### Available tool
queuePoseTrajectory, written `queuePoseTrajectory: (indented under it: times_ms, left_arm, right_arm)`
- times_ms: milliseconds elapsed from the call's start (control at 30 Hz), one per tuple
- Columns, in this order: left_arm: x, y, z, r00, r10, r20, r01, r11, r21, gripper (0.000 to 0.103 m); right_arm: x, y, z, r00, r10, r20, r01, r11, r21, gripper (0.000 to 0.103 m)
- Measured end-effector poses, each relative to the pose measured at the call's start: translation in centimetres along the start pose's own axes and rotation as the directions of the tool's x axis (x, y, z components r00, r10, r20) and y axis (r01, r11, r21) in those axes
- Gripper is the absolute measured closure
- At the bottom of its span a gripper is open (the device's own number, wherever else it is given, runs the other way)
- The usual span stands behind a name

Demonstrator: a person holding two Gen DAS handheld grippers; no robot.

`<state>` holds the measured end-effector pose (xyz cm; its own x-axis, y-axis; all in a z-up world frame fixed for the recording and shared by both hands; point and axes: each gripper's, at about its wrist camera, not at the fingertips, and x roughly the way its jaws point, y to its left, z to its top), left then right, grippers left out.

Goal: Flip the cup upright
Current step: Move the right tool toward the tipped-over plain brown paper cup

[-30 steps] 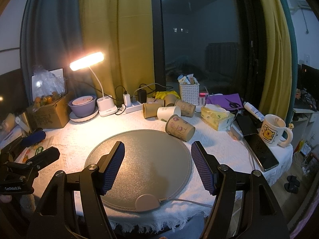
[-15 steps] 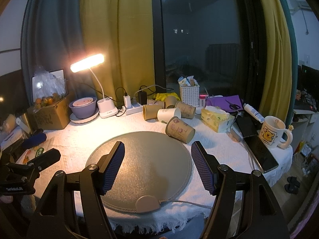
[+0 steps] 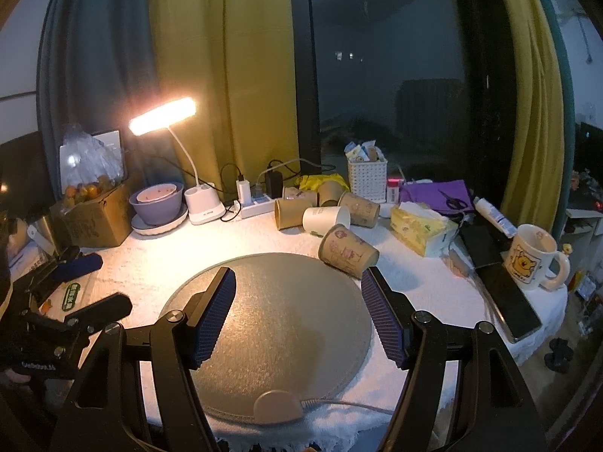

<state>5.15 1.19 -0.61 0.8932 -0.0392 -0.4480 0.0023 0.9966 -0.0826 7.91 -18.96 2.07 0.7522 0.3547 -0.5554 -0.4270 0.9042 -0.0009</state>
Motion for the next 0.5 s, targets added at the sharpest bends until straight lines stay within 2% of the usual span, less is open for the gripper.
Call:
queuePoseTrajectory:
  times_ms: [500]
  left_arm:
    - [9.4, 2.7, 3.7, 0.993, -0.025, -0.119, 0.03, 0.999, 0.041, 0.005]
  right_arm:
    - [8.0, -3.1, 2.9, 0.998, 0.008, -0.057, -0.006, 0.999, 0.039, 0.031]
